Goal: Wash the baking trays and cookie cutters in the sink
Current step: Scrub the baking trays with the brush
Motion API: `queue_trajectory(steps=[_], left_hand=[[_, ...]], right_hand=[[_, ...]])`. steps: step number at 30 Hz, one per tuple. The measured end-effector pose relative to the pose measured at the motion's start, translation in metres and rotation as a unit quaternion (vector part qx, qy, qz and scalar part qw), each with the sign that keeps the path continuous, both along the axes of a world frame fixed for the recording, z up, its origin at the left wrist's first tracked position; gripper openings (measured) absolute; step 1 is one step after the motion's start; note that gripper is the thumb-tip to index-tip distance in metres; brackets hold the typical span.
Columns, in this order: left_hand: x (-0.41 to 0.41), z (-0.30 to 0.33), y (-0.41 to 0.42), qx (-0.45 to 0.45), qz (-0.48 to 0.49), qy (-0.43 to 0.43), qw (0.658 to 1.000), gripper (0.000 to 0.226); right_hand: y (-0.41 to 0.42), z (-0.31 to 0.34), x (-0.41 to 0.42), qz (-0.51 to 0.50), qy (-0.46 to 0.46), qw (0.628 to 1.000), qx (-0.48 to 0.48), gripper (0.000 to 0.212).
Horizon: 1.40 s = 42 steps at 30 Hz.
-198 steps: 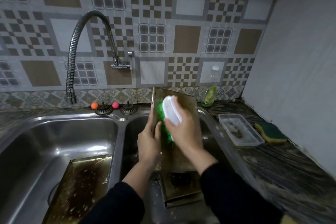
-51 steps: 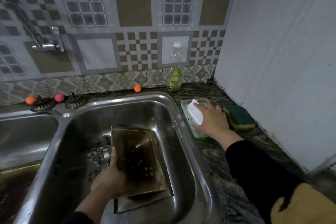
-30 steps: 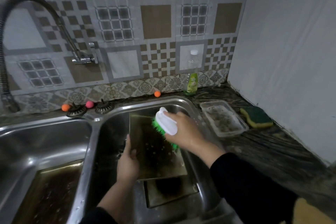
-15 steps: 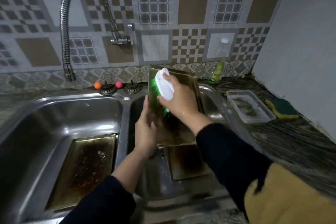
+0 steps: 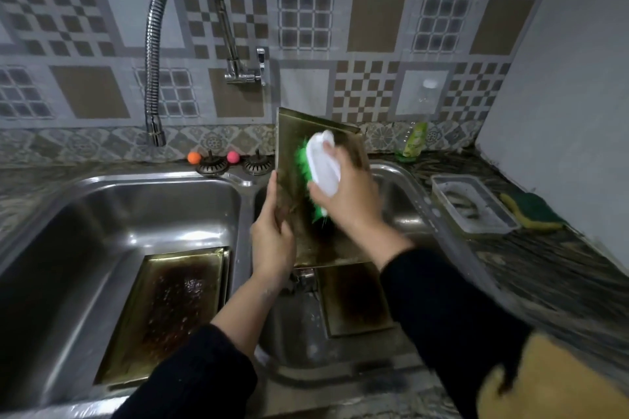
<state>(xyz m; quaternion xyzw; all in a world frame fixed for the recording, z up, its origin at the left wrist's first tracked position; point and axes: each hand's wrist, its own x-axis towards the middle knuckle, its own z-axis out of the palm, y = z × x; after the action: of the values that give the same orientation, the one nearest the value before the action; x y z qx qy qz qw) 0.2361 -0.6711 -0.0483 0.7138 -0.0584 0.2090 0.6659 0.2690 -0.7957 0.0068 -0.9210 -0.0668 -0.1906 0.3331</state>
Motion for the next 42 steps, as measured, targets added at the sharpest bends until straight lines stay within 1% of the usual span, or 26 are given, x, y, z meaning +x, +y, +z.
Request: queue_trajectory(steps=[2, 4, 6, 9, 11, 12, 14, 17, 19, 22, 24, 25, 27, 29, 31, 33, 35, 36, 38, 39, 41, 42], left_hand=[[0.001, -0.001, 0.01, -0.01, 0.02, 0.004, 1.0, 0.071], [-0.001, -0.002, 0.017, 0.006, 0.018, 0.01, 1.0, 0.077], [-0.005, -0.002, 0.011, 0.037, -0.003, 0.02, 0.999, 0.083], [-0.009, -0.001, -0.013, 0.043, -0.035, 0.014, 0.998, 0.082], [-0.007, 0.001, -0.025, 0.046, -0.033, 0.011, 0.998, 0.081], [-0.005, 0.002, -0.028, 0.046, -0.029, 0.009, 0.998, 0.08], [-0.001, 0.003, -0.027, 0.033, -0.016, 0.006, 0.999, 0.078], [0.003, 0.006, -0.023, 0.038, 0.032, 0.007, 0.999, 0.075], [-0.001, 0.01, -0.029, 0.055, 0.035, 0.014, 0.998, 0.076], [-0.008, 0.014, -0.046, 0.121, 0.025, 0.019, 0.992, 0.079], [-0.009, 0.011, -0.056, 0.182, 0.03, 0.019, 0.983, 0.084], [-0.01, 0.009, -0.06, 0.221, 0.045, 0.018, 0.974, 0.086], [-0.011, 0.008, -0.069, 0.311, 0.083, 0.011, 0.947, 0.085], [-0.015, 0.009, -0.077, 0.39, 0.101, 0.023, 0.915, 0.083], [-0.018, 0.009, -0.08, 0.44, 0.098, 0.052, 0.891, 0.082], [-0.019, 0.009, -0.077, 0.458, 0.093, 0.077, 0.881, 0.082], [-0.018, 0.007, -0.071, 0.468, 0.086, 0.078, 0.876, 0.077], [-0.02, 0.007, -0.068, 0.464, 0.079, 0.068, 0.88, 0.071], [-0.019, 0.003, -0.064, 0.421, 0.056, 0.062, 0.903, 0.059], [-0.017, 0.001, -0.063, 0.382, 0.033, 0.079, 0.92, 0.058], [-0.005, -0.01, -0.056, 0.266, -0.023, 0.136, 0.954, 0.065], [0.002, -0.015, -0.05, 0.217, -0.043, 0.165, 0.961, 0.071]], right_hand=[[0.003, -0.025, -0.038, 0.035, 0.016, 0.999, -0.019, 0.068], [-0.006, -0.037, -0.052, 0.056, 0.039, 0.997, -0.026, 0.068], [-0.025, -0.027, -0.029, 0.019, 0.047, 0.999, 0.006, 0.067], [-0.05, 0.005, 0.018, -0.064, 0.027, 0.996, 0.048, 0.063], [-0.056, 0.016, 0.029, -0.083, 0.02, 0.994, 0.065, 0.063], [-0.055, 0.015, 0.025, -0.082, 0.019, 0.995, 0.055, 0.064], [-0.047, -0.001, 0.001, -0.05, 0.025, 0.998, 0.03, 0.068], [-0.034, -0.031, -0.047, 0.043, 0.037, 0.998, 0.011, 0.07], [-0.037, -0.031, -0.044, 0.044, 0.025, 0.999, 0.017, 0.068], [-0.044, -0.003, -0.006, -0.019, 0.005, 0.997, 0.072, 0.065], [-0.05, 0.022, 0.015, -0.046, -0.001, 0.988, 0.151, 0.065], [-0.05, 0.031, 0.021, -0.052, 0.002, 0.984, 0.172, 0.064], [-0.046, 0.042, 0.024, -0.051, 0.025, 0.984, 0.17, 0.066], [-0.036, 0.041, 0.023, -0.045, 0.049, 0.984, 0.167, 0.072], [-0.03, 0.037, 0.022, -0.067, 0.047, 0.982, 0.173, 0.073], [-0.03, 0.037, 0.022, -0.084, 0.054, 0.972, 0.212, 0.075], [-0.032, 0.037, 0.021, -0.082, 0.074, 0.967, 0.23, 0.076], [-0.033, 0.037, 0.02, -0.078, 0.082, 0.965, 0.238, 0.076], [-0.034, 0.036, 0.021, -0.065, 0.092, 0.957, 0.266, 0.077], [-0.035, 0.036, 0.021, -0.054, 0.092, 0.952, 0.288, 0.078], [-0.038, 0.036, 0.021, -0.021, 0.088, 0.934, 0.347, 0.079], [-0.04, 0.037, 0.02, -0.006, 0.088, 0.924, 0.372, 0.079]])
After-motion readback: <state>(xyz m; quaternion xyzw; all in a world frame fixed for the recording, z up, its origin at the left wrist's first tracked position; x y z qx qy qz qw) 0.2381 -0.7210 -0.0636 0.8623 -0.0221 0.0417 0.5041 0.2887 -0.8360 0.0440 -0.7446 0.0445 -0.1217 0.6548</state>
